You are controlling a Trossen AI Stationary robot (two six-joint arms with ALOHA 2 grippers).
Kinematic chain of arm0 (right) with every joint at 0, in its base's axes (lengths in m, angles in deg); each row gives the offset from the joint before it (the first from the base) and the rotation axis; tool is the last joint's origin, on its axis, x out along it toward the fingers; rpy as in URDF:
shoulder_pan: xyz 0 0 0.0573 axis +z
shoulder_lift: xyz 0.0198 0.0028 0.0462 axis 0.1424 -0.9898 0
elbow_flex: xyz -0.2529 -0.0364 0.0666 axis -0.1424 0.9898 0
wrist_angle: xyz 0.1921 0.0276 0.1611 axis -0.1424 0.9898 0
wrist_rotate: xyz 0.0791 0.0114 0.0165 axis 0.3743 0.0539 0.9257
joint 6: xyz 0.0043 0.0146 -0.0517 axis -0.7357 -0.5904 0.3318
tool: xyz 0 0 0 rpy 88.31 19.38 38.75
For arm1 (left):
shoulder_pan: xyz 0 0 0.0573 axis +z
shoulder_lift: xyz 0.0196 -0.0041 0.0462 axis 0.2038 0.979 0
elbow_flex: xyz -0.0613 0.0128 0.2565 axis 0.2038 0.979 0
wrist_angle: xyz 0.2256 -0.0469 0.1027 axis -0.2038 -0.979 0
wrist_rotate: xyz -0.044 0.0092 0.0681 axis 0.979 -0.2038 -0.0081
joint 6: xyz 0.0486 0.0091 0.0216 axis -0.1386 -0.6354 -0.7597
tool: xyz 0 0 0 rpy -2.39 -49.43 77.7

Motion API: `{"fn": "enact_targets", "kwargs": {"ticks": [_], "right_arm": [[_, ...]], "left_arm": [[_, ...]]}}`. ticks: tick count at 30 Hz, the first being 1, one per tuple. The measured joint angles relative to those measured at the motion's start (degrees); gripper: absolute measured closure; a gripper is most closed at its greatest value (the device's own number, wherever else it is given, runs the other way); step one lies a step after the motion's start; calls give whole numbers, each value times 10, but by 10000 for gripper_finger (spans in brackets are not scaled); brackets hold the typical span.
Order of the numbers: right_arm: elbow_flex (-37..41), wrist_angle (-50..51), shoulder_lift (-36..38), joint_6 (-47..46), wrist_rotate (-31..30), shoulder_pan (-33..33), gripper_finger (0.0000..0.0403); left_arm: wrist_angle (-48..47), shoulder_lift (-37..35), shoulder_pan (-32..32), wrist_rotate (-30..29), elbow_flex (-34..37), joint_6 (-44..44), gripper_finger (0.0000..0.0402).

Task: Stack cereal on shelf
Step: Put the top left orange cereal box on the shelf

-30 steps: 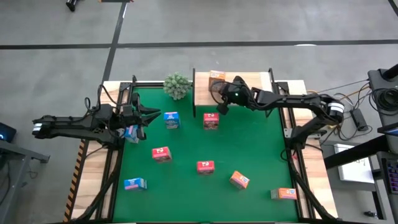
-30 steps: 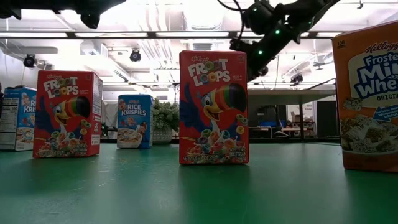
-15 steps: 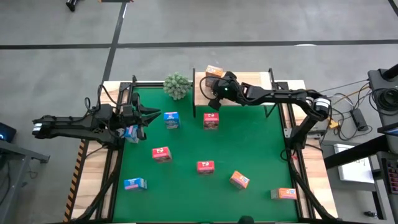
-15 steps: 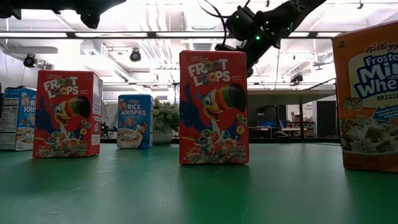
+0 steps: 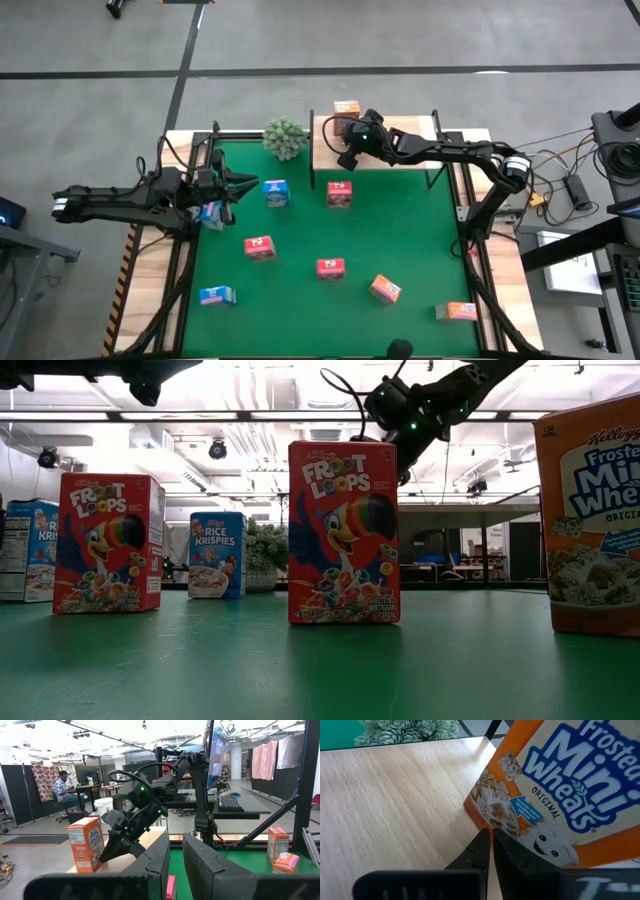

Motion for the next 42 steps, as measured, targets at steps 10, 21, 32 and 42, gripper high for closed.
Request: {"fn": "enact_targets", "kwargs": {"ticks": [10,21,32,42], "right_arm": [[1,28,9,-24,3,11,390],[1,-69,-18,-17,0,5,390],[-1,-55,-16,-17,0,2,390],[-1,39,48,-51,-5,3,390]], "left_arm": [[0,0,0,0,0,0,365],[0,0,0,0,0,-4,365],[0,0,0,0,0,-4,365],[-5,0,0,0,0,-4,365]]}}
